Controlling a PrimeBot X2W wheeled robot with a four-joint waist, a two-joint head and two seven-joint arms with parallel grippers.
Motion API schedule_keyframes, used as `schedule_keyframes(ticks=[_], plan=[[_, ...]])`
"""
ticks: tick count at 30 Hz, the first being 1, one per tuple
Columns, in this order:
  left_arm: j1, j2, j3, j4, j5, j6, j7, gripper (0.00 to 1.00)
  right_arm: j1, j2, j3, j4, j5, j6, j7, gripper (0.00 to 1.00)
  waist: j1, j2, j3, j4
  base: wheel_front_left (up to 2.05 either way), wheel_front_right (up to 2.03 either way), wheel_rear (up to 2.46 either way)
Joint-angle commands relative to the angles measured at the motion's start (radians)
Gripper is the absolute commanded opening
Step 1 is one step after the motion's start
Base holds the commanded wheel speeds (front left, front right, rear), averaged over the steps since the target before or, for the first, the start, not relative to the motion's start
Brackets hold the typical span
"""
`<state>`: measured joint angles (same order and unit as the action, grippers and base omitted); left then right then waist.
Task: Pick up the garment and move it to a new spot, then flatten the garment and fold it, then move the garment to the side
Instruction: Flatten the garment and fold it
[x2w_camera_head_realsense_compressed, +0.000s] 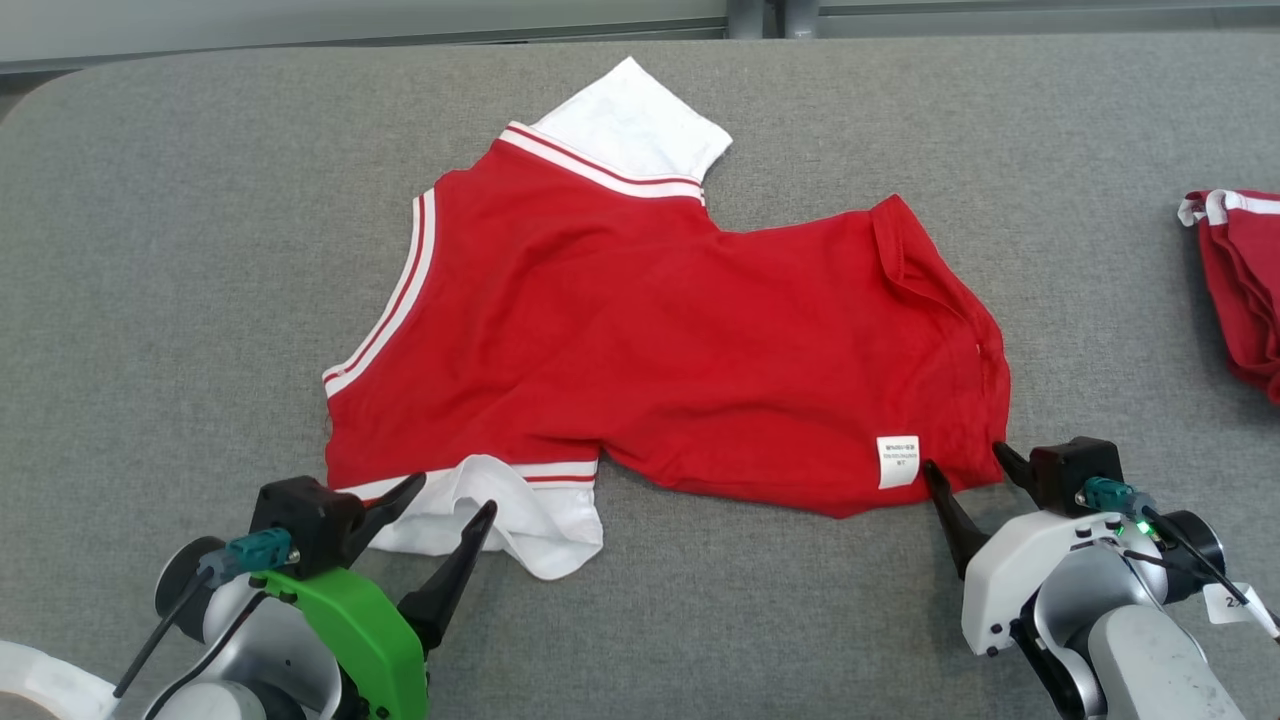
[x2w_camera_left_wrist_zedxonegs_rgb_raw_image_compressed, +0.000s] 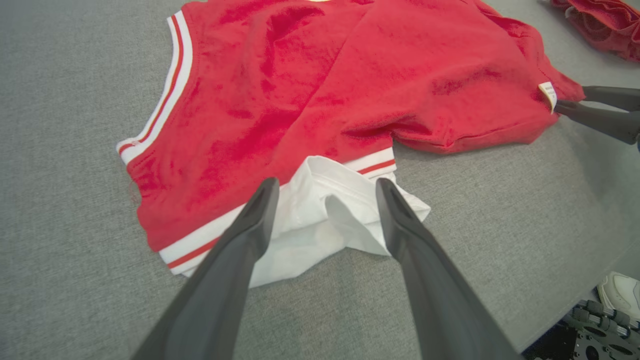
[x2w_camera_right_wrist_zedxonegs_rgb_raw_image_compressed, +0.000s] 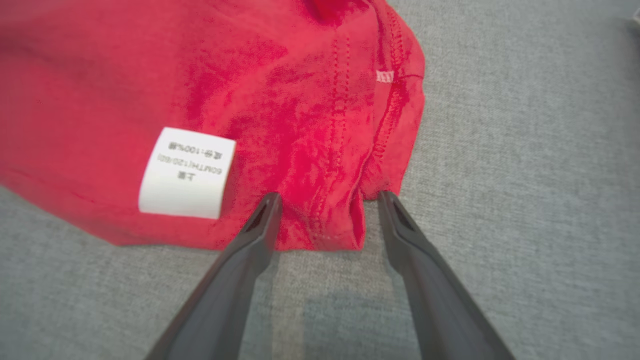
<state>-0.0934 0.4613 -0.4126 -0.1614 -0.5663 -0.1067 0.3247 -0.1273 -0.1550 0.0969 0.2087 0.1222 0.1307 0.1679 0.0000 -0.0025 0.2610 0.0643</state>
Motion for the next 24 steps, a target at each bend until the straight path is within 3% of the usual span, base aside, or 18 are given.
schedule_keyframes(ticks=[1,24], plan=[[-0.005,0.007,-0.001,0.003,-0.005,-0.006,0.001,1.0,0.01,-0.005,0.007,-0.009,0.008,0.0,0.01,1.0,0.0,0.0025,0.002,0.002,0.0,0.0,0.0],[-0.073,0.026,-0.057,0.1,0.0,-0.016,-0.022,1.0,0.057,-0.001,0.022,-0.098,0.026,0.0,0.078,1.0,0.0,0.0025,0.02,-0.028,0.0,0.0,0.0]])
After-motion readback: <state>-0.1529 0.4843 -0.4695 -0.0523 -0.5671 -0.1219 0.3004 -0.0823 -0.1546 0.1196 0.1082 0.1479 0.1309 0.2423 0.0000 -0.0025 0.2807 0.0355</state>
